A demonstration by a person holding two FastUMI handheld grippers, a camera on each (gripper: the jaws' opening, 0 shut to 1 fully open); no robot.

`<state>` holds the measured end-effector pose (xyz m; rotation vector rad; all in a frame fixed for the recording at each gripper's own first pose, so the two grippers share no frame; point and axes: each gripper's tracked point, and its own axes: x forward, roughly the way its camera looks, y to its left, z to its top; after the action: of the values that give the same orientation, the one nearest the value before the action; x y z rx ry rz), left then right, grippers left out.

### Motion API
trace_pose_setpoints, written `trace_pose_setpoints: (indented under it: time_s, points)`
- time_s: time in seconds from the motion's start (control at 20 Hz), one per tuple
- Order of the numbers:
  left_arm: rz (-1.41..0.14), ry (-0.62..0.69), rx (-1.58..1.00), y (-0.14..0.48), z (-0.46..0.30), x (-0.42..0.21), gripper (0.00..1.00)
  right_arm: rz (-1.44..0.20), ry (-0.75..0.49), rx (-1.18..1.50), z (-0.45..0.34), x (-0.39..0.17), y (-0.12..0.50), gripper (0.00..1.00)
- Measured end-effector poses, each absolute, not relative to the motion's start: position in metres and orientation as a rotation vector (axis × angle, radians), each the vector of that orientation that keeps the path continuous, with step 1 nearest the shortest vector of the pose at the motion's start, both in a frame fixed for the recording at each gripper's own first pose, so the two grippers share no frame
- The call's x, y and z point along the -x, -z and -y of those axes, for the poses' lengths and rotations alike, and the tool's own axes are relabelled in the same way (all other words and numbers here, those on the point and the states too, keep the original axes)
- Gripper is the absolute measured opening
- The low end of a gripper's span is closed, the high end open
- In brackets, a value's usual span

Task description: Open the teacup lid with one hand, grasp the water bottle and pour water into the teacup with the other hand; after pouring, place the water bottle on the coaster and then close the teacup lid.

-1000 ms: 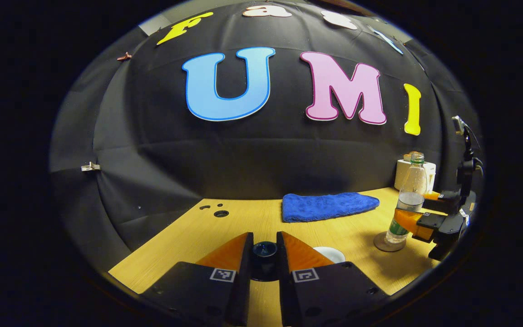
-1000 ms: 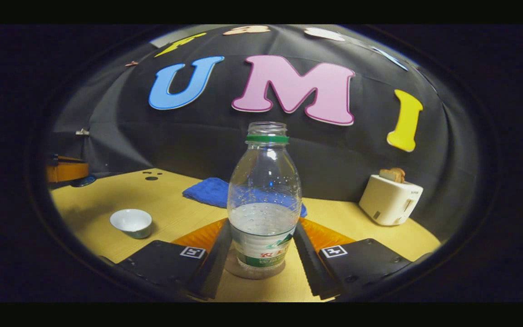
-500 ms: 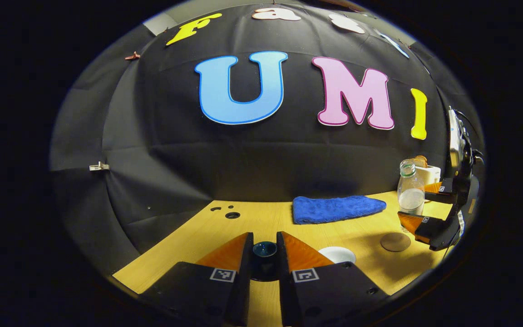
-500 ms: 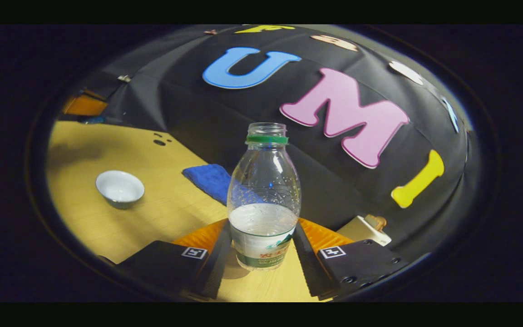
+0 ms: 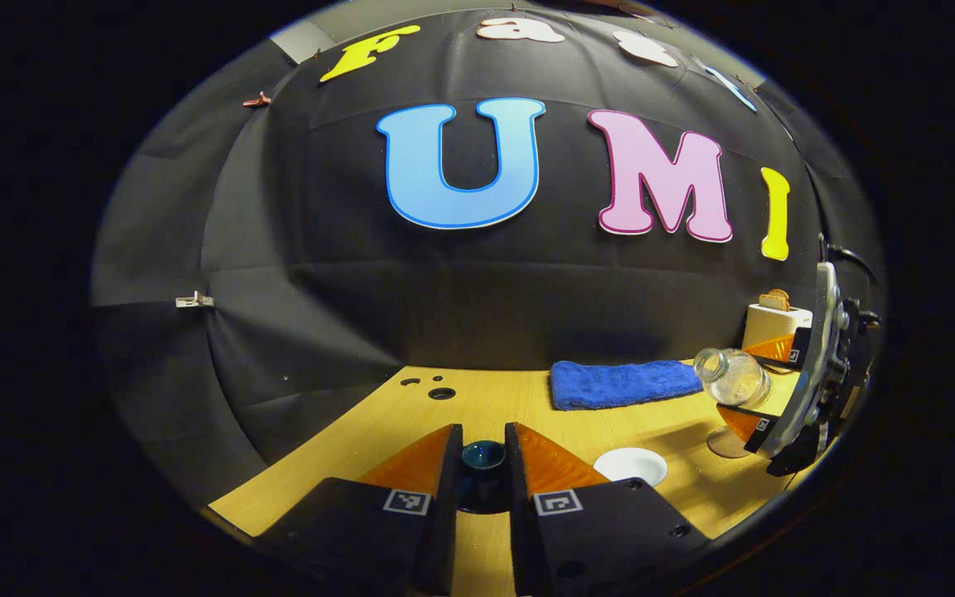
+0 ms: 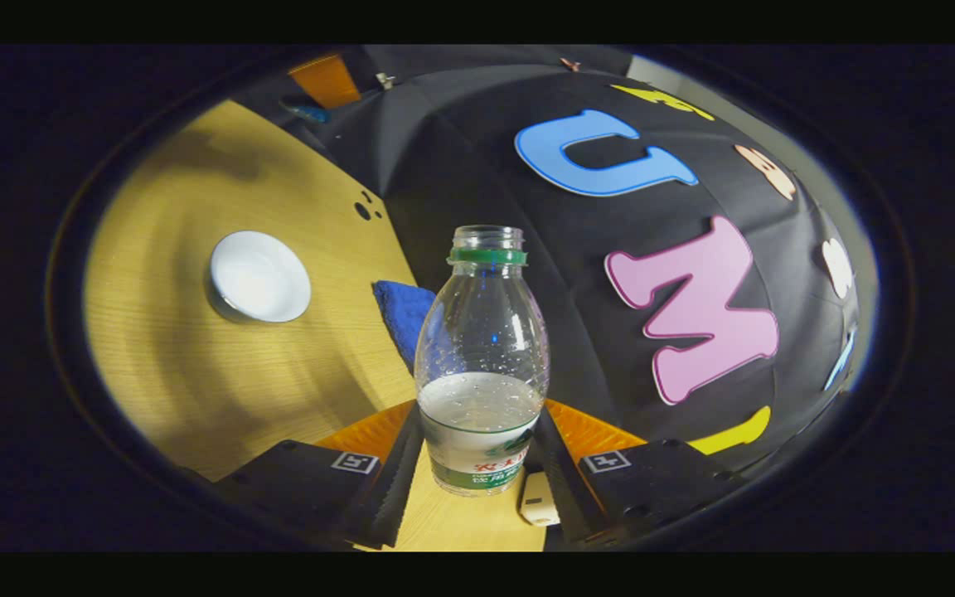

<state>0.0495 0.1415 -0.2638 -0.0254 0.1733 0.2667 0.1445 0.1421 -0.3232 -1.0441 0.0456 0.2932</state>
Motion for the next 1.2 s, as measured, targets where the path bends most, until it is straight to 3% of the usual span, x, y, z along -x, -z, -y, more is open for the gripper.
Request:
trace_pose_setpoints:
  time_s: [0.1, 0.2, 0.3, 0.4, 0.5, 0.65, 0.7, 1.0, 1.2]
  points:
    - [-0.174, -0.273, 0.024, 0.265, -0.146, -0.047, 0.27, -0.049, -0.298, 1.088, -0.145, -0.146, 0.328, 0.74]
    - [-0.175, -0.278, 0.025, 0.266, -0.149, -0.046, 0.31, -0.051, -0.301, 1.128, -0.148, -0.147, 0.332, 0.73]
    - [-0.177, -0.288, 0.024, 0.267, -0.153, -0.042, 0.27, -0.051, -0.302, 1.183, -0.149, -0.148, 0.338, 0.74]
    - [-0.18, -0.295, 0.023, 0.269, -0.155, -0.04, 0.34, -0.046, -0.302, 1.243, -0.15, -0.149, 0.342, 0.74]
    - [-0.184, -0.299, 0.024, 0.271, -0.157, -0.039, 0.27, -0.045, -0.303, 1.288, -0.149, -0.149, 0.345, 0.73]
    - [-0.188, -0.307, 0.025, 0.275, -0.16, -0.037, 0.27, -0.038, -0.31, 1.344, -0.151, -0.152, 0.346, 0.73]
    - [-0.188, -0.308, 0.025, 0.276, -0.16, -0.036, 0.34, -0.032, -0.312, 1.367, -0.152, -0.151, 0.347, 0.73]
    - [-0.195, -0.319, 0.03, 0.282, -0.164, -0.031, 0.27, 0.006, -0.32, 1.478, -0.152, -0.156, 0.343, 0.74]
    - [-0.198, -0.318, 0.034, 0.282, -0.163, -0.03, 0.31, 0.031, -0.325, 1.547, -0.155, -0.158, 0.342, 0.73]
